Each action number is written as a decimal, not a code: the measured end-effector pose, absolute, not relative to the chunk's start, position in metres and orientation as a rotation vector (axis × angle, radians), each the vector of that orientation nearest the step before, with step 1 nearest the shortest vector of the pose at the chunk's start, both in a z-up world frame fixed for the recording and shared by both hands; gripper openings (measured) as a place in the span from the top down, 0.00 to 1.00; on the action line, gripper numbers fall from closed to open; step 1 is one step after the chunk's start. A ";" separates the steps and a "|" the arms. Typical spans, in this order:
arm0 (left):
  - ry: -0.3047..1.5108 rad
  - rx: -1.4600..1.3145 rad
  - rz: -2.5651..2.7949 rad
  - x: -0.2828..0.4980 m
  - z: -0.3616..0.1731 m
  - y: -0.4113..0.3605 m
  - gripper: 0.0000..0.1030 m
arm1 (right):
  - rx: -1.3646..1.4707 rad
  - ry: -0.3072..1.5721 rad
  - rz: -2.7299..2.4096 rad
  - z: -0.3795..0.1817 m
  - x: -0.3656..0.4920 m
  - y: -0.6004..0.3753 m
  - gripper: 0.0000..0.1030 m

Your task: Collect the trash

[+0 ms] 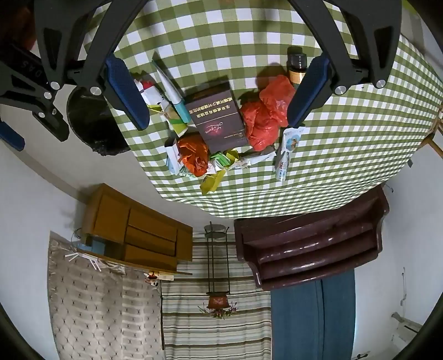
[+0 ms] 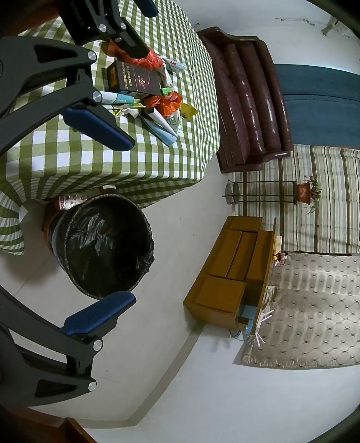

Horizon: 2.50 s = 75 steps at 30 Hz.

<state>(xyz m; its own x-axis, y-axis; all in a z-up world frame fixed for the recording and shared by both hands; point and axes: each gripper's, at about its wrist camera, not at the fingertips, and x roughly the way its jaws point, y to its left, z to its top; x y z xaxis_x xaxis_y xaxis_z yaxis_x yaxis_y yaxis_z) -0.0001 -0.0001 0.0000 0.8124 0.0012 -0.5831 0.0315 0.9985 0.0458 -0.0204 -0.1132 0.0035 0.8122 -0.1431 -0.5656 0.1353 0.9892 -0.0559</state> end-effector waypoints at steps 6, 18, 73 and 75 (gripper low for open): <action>0.644 0.042 -0.017 0.001 -0.001 0.002 0.06 | -0.011 0.605 -0.147 0.003 -0.020 -0.113 0.04; 0.642 0.047 -0.009 0.000 -0.004 -0.001 0.06 | -0.012 0.607 -0.148 0.003 -0.020 -0.113 0.04; 0.650 0.044 -0.007 0.001 -0.004 0.004 0.06 | -0.011 0.610 -0.148 0.002 -0.020 -0.113 0.04; 0.651 0.043 -0.007 0.001 -0.004 0.004 0.06 | -0.012 0.610 -0.148 0.002 -0.020 -0.113 0.04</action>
